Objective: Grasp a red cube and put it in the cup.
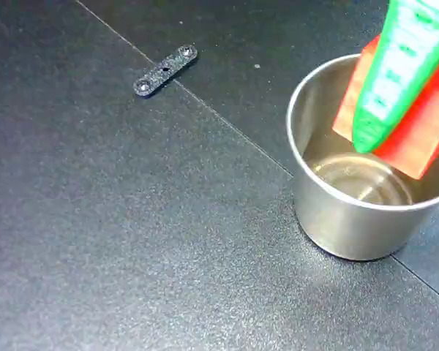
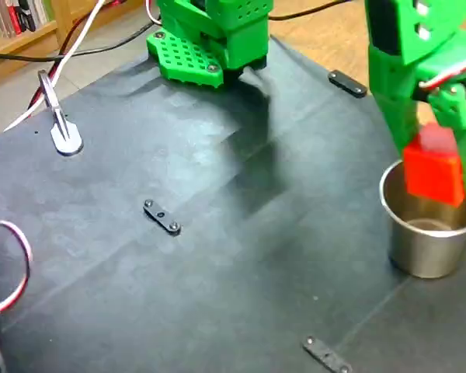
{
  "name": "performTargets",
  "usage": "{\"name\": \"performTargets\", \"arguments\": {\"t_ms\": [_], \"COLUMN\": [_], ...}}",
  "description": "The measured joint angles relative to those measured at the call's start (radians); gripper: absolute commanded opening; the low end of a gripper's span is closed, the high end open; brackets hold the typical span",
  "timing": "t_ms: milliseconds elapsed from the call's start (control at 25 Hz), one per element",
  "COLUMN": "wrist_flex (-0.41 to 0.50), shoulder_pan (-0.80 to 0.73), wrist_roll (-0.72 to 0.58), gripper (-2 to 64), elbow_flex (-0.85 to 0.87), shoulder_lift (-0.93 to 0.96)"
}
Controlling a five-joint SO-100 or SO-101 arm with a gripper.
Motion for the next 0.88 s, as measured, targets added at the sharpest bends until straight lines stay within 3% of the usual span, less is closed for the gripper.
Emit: {"name": "performTargets", "arguments": {"t_ms": [720, 880], "wrist_flex": [0.0, 0.0], "shoulder_pan": [0.003, 0.003], "wrist_roll": [0.0, 0.0], "gripper": [0.0, 5.7], "elbow_flex": [0.0, 0.0], "shoulder_lift": [0.0, 0.0]}}
